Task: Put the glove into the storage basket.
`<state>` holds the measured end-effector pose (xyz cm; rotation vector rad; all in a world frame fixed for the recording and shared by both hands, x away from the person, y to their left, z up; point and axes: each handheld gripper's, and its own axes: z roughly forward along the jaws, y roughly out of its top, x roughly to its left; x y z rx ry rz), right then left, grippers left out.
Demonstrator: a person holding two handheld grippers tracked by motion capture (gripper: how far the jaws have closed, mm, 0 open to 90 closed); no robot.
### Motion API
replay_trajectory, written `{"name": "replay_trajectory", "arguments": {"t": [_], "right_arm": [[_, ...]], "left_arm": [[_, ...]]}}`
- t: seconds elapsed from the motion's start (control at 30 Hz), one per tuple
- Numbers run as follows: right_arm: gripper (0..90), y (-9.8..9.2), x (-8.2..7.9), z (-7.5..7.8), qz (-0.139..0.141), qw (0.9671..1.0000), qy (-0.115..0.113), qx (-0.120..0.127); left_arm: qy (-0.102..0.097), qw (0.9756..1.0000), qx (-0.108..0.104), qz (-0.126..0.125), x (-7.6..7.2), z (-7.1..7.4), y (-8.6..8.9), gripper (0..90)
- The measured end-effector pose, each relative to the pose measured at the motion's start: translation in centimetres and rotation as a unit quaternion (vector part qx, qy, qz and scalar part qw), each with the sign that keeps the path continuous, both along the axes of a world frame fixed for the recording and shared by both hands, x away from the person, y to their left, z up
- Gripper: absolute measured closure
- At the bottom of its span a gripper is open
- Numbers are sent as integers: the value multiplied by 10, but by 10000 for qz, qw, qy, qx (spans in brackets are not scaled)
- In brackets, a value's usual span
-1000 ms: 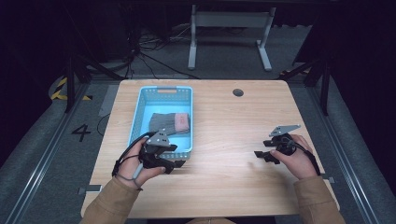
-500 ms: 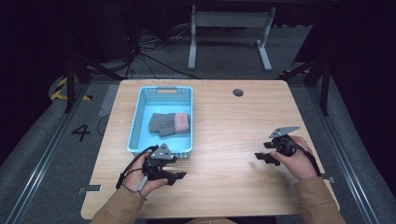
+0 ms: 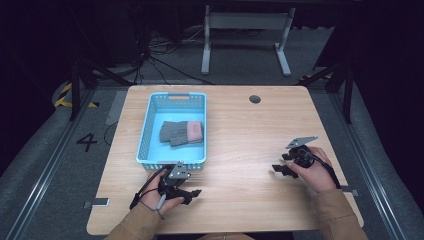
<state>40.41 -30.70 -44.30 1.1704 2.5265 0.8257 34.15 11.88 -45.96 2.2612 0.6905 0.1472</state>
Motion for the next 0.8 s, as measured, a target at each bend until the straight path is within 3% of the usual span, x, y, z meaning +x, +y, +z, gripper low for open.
{"name": "replay_trajectory", "arguments": {"t": [0.17, 0.3, 0.8], "right_arm": [[358, -2, 1, -1, -30, 10000, 1, 4], [357, -1, 3, 0, -79, 9999, 20, 80], [357, 1, 2, 1, -34, 10000, 20, 26]], "left_arm": [[-123, 9999, 56, 87, 0, 2, 3, 307], [32, 9995, 203, 255, -4, 2, 4, 310], [17, 9995, 124, 305, -2, 4, 7, 308]]}}
